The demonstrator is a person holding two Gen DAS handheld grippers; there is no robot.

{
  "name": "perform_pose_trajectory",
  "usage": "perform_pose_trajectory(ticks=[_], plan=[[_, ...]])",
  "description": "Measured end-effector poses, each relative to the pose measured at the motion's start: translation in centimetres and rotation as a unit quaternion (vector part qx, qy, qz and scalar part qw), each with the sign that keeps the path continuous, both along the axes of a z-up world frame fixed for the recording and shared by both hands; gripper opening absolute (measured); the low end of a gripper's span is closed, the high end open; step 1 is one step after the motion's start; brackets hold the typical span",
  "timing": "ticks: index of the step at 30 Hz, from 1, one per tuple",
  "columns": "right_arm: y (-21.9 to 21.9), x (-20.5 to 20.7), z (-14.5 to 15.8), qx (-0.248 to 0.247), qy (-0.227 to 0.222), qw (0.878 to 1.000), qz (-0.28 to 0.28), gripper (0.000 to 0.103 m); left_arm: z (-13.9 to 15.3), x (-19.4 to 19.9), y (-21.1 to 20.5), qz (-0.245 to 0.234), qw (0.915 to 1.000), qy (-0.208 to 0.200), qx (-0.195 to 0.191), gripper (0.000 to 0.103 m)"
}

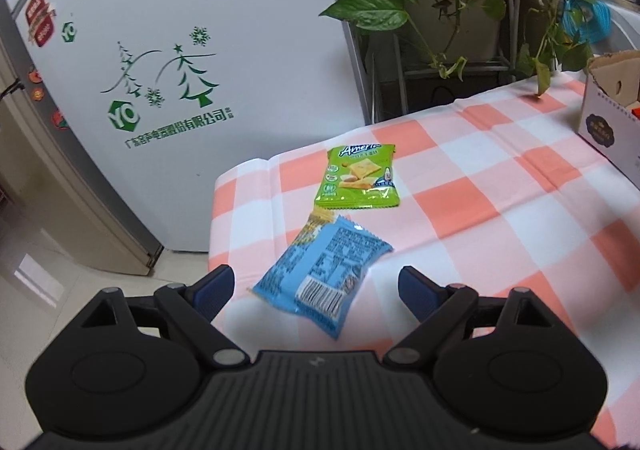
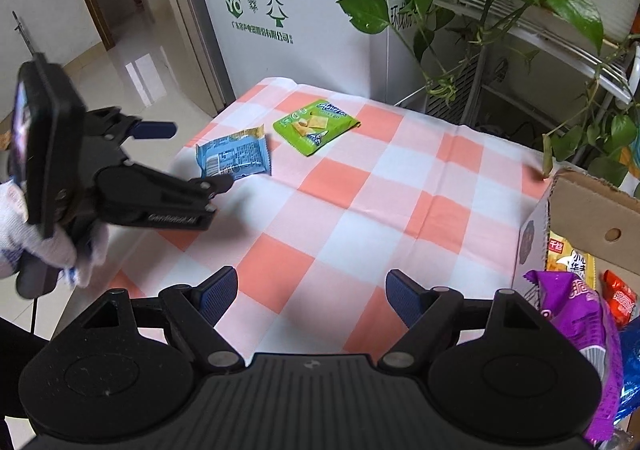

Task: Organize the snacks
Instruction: 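Move both tools back from the box toward the blue and green bags, then close the left tool on the blue bag while the right tool closes on the green Amerio bag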

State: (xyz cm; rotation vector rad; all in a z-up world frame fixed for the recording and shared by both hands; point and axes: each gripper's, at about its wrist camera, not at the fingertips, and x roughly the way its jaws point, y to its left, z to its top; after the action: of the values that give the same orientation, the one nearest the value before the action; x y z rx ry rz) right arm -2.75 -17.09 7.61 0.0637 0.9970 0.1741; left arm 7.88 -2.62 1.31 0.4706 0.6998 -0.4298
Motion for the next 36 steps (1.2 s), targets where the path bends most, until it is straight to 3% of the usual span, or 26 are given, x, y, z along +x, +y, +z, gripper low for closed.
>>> perform_pose_trajectory(ticks=[16, 17, 21, 27, 36], plan=[[0.0, 0.9, -1.4, 0.001, 0.011, 1.0, -0.011, 0.086, -2.4, 3.4, -0.7, -0.038, 0.9992, 0.016, -0.002, 0.087], [0.0, 0.9, -1.5, 0.001, 0.013, 1.0, -0.012, 0.086, -2.4, 3.4, -0.6, -0.038, 0.9991, 0.017, -0.009, 0.085], [-0.1, 1.2, -1.7, 0.002, 0.014, 1.0, -0.014, 0.086, -2.2, 3.6, -0.3, -0.039, 0.9979, 0.04, -0.033, 0.052], [-0.6, 1.8, -2.2, 0.012, 0.009, 0.999, -0.028, 0.086, -1.9, 3.0, 0.1, -0.022, 0.9962, 0.064, -0.054, 0.048], [-0.7, 4.1, -3.4, 0.025, 0.003, 0.998, -0.06, 0.086, -1.4, 2.9, 1.5, 0.047, 0.9908, 0.093, -0.086, 0.048]])
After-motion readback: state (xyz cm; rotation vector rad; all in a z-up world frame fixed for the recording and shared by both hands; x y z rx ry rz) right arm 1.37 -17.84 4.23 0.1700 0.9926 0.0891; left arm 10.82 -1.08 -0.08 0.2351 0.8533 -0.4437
